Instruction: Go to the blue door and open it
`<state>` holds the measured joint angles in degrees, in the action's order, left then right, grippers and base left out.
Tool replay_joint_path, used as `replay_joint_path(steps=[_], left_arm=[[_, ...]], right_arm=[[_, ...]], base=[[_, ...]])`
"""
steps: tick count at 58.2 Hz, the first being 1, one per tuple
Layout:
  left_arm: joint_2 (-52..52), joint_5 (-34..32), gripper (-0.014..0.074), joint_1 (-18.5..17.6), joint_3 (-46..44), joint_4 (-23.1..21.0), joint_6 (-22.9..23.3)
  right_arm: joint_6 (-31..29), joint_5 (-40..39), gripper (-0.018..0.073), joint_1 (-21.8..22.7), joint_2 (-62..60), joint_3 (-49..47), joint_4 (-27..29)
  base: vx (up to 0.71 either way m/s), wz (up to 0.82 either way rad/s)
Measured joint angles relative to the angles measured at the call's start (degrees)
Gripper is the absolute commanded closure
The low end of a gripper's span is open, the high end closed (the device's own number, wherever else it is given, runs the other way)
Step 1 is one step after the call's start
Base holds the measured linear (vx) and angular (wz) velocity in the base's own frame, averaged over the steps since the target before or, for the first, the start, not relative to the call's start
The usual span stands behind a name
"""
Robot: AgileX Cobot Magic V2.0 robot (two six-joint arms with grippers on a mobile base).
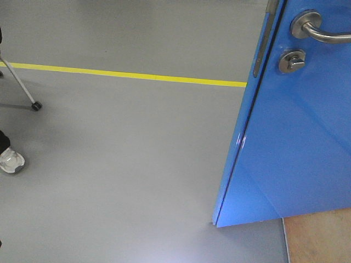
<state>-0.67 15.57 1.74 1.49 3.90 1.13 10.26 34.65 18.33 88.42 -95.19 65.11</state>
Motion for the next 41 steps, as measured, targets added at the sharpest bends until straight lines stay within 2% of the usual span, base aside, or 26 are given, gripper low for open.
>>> replay_joint_path(steps=[41], left_arm=[[0.00, 0.00, 0.0524, 0.00, 0.00, 0.00, 0.00]], right_arm=[[0.00, -0.33, 0.0548, -0.13, 0.28, 0.00, 0.02]], base=[[0.28, -0.01]])
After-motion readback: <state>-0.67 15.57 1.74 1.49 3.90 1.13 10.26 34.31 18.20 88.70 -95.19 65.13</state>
